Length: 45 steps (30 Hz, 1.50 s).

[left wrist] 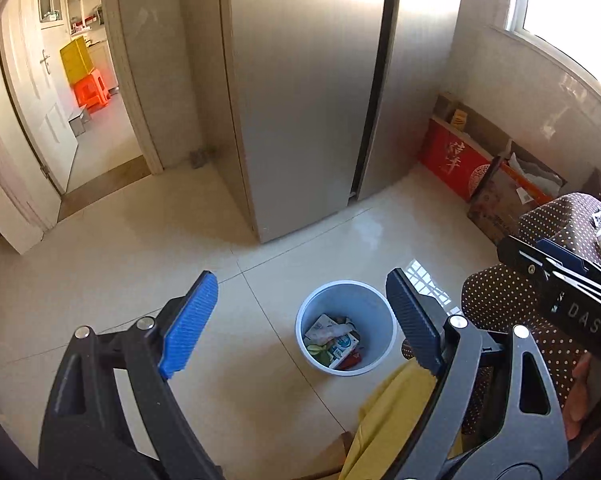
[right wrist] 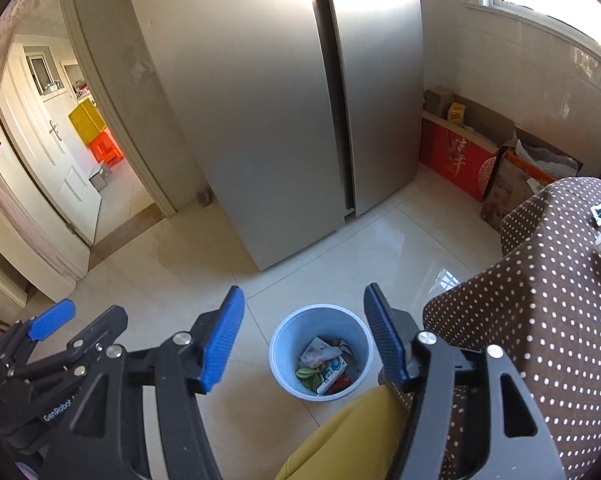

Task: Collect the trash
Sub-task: 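Move both tools back to the table toward the red cardboard box, then close the right tool on the red cardboard snack box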

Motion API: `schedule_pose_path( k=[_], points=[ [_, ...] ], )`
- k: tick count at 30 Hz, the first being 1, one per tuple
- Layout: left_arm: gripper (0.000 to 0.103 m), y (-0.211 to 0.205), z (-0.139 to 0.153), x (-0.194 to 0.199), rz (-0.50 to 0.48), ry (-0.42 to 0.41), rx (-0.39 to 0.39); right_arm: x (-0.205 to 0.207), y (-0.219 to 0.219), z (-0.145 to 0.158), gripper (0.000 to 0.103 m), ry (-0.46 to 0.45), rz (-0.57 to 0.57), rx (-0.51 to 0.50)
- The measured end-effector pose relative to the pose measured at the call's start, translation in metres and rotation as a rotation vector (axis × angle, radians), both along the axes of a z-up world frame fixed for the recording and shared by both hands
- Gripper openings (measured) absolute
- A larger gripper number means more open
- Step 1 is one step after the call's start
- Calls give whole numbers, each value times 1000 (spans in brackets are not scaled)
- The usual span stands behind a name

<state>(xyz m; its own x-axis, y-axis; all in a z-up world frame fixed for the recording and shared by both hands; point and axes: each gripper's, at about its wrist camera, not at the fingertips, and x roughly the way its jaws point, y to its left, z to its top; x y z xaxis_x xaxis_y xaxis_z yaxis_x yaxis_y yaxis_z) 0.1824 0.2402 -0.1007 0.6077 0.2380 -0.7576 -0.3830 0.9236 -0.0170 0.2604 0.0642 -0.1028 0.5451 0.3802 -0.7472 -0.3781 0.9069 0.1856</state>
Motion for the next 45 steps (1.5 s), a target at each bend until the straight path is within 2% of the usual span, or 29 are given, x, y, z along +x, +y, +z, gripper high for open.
schedule_pose_path(
  k=[7,11,20,33,38,45],
  points=[
    [85,-22,10,5,-60,-22,6,-10,-30,16,62,-31,-32,33],
    [85,-43,15,10,-107,-37,14,-16,-58,29,67,-71,-88,47],
    [85,-108,24,26,-259,-60,15,-25,-148,41,74,-124,-296,56],
    [85,-220,21,55,-509,-39,15,-30,-289,34,74,-119,-604,17],
    [85,-250,20,65,-571,-24,7,-27,-321,37,74,-113,-666,2],
    [85,-271,19,80,-603,-5,-11,-8,-336,32,76,-70,-651,-36]
  ],
)
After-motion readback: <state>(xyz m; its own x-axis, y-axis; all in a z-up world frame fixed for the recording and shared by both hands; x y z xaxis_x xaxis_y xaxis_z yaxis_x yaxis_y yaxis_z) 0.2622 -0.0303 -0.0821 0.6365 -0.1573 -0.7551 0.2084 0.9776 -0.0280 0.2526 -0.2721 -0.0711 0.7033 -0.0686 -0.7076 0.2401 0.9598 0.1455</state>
